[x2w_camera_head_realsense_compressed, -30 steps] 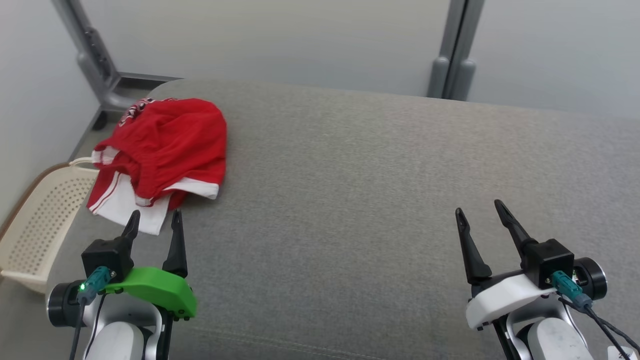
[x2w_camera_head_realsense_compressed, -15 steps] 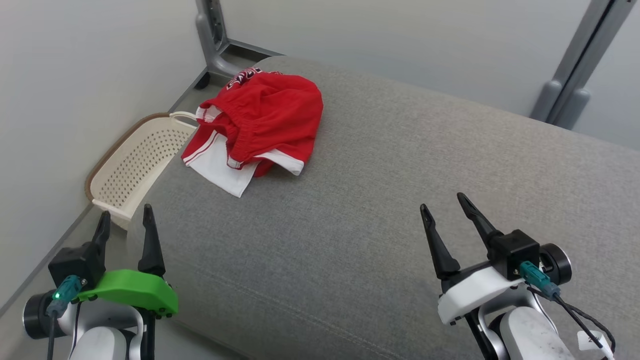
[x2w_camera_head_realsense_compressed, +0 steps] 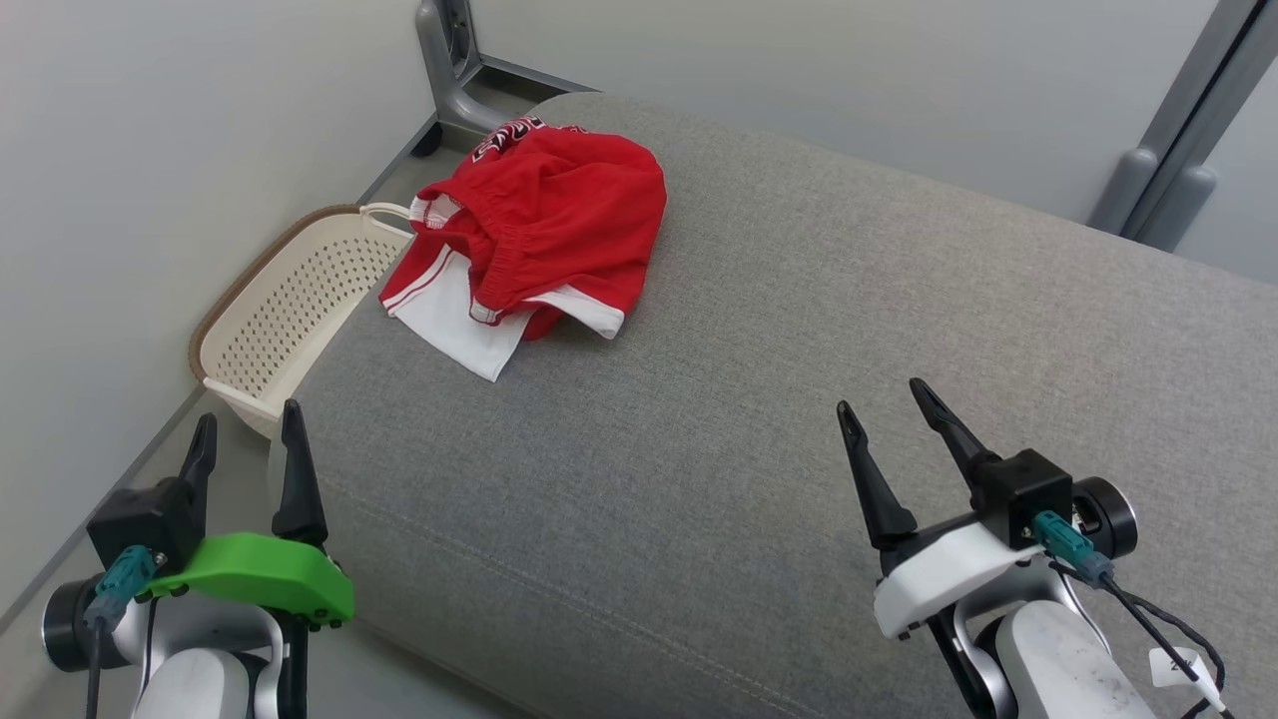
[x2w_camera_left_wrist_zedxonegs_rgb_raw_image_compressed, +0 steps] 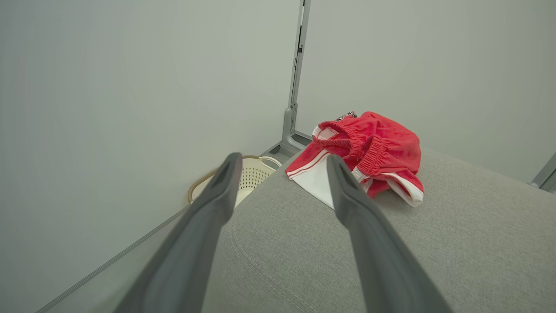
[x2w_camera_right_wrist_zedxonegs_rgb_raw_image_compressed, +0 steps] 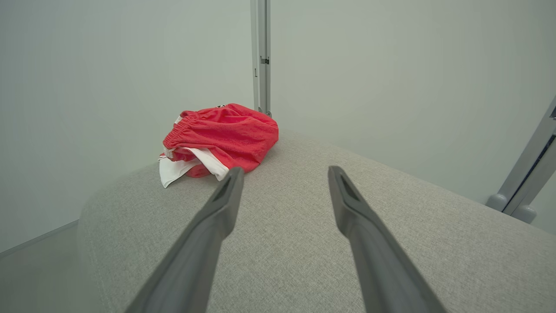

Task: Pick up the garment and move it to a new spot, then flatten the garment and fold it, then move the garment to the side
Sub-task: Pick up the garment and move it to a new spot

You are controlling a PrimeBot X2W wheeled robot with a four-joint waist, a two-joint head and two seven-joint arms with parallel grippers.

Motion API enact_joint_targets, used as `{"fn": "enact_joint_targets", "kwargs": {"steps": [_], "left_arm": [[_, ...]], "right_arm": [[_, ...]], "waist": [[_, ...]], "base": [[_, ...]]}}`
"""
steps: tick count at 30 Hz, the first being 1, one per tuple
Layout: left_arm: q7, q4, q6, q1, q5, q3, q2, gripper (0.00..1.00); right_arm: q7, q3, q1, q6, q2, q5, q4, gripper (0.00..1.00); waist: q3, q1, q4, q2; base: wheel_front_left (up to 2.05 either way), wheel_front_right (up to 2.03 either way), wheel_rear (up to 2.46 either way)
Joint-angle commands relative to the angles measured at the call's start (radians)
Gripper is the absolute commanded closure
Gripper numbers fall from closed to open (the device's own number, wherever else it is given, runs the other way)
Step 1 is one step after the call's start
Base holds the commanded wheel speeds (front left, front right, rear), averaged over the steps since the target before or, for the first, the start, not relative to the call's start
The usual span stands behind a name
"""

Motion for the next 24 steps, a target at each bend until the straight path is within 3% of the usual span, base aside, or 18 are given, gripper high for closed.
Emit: {"fn": "enact_joint_targets", "kwargs": {"steps": [1, 11, 14, 24], "left_arm": [[0.001, -0.006, -0.003, -0.012, -0.005, -0.002, 0.006, 0.0], [0.063, -0.018, -0.038, -0.156, 0.0, -0.026, 0.041, 0.0], [0.097, 0.011, -0.075, -0.26, -0.021, -0.04, 0.045, 0.0], [0.25, 0.281, -0.172, -0.572, -0.146, 0.009, 0.098, 0.0]], "right_arm": [[-0.008, -0.005, 0.008, 0.0, -0.003, 0.006, 0.001, 0.0], [0.003, -0.026, 0.035, 0.0, 0.001, 0.002, -0.026, 0.0], [0.005, -0.048, 0.048, 0.0, 0.003, -0.004, -0.047, 0.0], [0.043, -0.017, -0.012, -0.001, -0.005, -0.042, -0.13, 0.0]], "waist": [[0.0, 0.0, 0.0, 0.0], [0.008, 0.0, 0.004, 0.0], [0.026, 0.0, 0.003, 0.0], [0.196, 0.0, -0.16, 0.0]], "base": [[0.0, 0.0, 0.0], [0.0, 0.0, 0.0], [0.0, 0.0, 0.0], [0.0, 0.0, 0.0]]}}
